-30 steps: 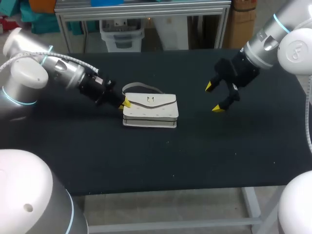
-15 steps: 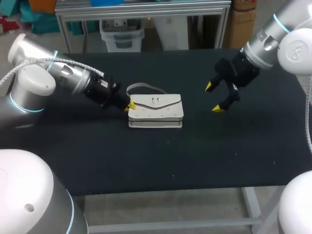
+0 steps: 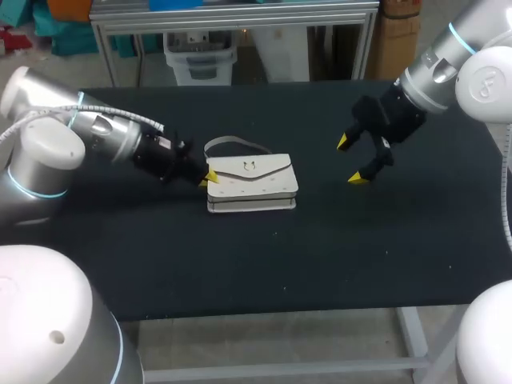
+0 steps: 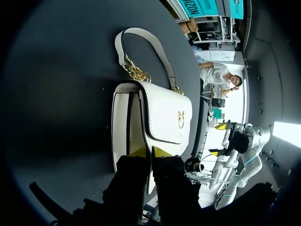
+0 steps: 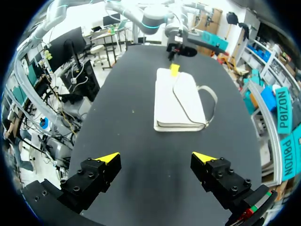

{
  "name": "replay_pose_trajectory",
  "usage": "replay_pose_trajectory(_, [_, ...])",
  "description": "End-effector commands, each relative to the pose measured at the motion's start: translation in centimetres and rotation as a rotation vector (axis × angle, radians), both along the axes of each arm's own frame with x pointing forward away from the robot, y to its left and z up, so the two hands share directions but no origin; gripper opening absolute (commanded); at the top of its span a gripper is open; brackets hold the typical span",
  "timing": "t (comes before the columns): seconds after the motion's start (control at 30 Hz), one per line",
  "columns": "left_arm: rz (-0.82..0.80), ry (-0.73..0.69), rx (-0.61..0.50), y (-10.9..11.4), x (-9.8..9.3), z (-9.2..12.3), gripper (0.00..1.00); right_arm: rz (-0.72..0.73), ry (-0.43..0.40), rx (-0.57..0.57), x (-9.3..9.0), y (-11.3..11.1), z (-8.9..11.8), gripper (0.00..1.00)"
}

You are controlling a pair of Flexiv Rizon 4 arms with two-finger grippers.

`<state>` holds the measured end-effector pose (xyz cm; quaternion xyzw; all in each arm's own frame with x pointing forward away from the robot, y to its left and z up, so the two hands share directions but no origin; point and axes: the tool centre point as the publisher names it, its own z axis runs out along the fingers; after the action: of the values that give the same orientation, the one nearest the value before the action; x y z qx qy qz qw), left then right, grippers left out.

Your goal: Pick up the bag, open it, inspect its contents, close it, and place it on the opposite side

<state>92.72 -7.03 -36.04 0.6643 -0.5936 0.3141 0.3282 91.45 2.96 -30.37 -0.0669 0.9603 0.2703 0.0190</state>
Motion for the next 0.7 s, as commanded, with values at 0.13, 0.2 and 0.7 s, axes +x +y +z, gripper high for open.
replay_pose_trajectory(0.13, [-0.025, 0.015, 0.011, -0.6, 0.5, -0.7, 0.09, 0.0, 0.0, 0.0, 0.0, 0.0, 0.0, 1.0])
replay_pose_trajectory(0.2, [-0.023, 0.017, 0.016, -0.4, 0.5, -0.6, 0.87, 0.0, 0.0, 0.0, 0.0, 0.0, 0.0, 1.0])
replay_pose_trajectory(0.7, [-0.058, -0.001, 0.069, 4.7, 0.6, 3.4, 1.0, 0.0, 0.0, 0.0, 0.0, 0.0, 0.0, 1.0])
